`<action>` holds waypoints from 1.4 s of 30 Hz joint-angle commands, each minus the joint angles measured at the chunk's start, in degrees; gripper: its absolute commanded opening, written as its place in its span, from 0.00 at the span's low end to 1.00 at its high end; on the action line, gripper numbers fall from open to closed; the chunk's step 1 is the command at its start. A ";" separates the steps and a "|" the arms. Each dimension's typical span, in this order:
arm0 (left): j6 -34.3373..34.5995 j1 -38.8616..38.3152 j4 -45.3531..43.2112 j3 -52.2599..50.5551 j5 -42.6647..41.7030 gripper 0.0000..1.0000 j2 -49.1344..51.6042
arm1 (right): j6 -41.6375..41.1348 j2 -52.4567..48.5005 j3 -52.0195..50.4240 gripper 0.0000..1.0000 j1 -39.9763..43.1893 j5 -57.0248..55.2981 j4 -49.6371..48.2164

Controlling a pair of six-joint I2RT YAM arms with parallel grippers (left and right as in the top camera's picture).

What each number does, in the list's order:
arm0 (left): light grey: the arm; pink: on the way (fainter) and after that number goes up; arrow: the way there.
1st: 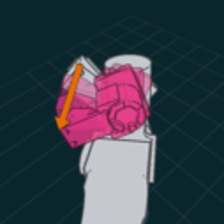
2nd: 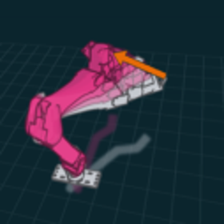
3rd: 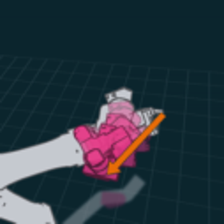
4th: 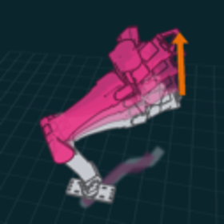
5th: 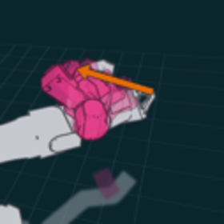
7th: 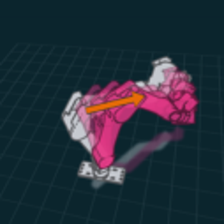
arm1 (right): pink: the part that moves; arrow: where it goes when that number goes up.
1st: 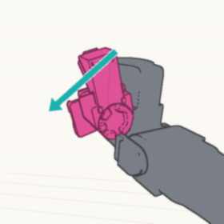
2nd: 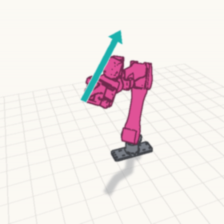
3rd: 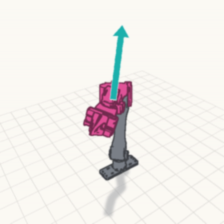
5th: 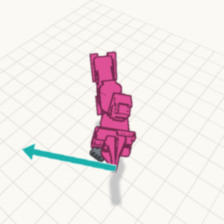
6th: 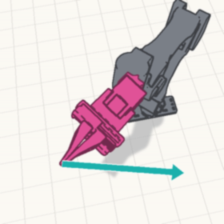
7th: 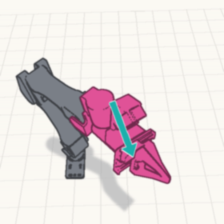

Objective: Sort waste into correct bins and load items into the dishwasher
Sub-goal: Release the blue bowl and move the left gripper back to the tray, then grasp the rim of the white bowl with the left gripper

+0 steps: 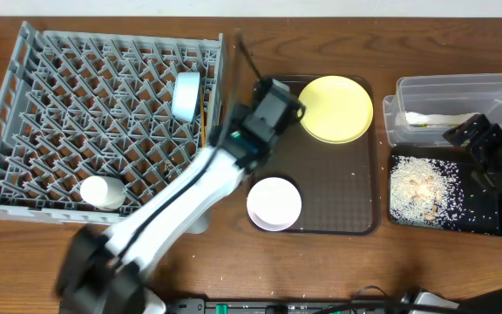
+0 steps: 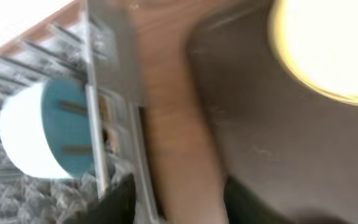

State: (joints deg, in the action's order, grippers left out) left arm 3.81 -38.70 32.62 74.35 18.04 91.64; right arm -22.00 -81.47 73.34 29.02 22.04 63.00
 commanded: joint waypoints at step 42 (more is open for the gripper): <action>3.34 -2.38 5.33 9.05 -30.67 0.55 16.15 | -0.46 0.83 0.74 0.99 0.22 -0.04 0.02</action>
State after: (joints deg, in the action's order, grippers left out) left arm 7.38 -42.63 35.48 82.32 -18.24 109.34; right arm -22.11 -81.47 73.34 29.02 22.04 63.00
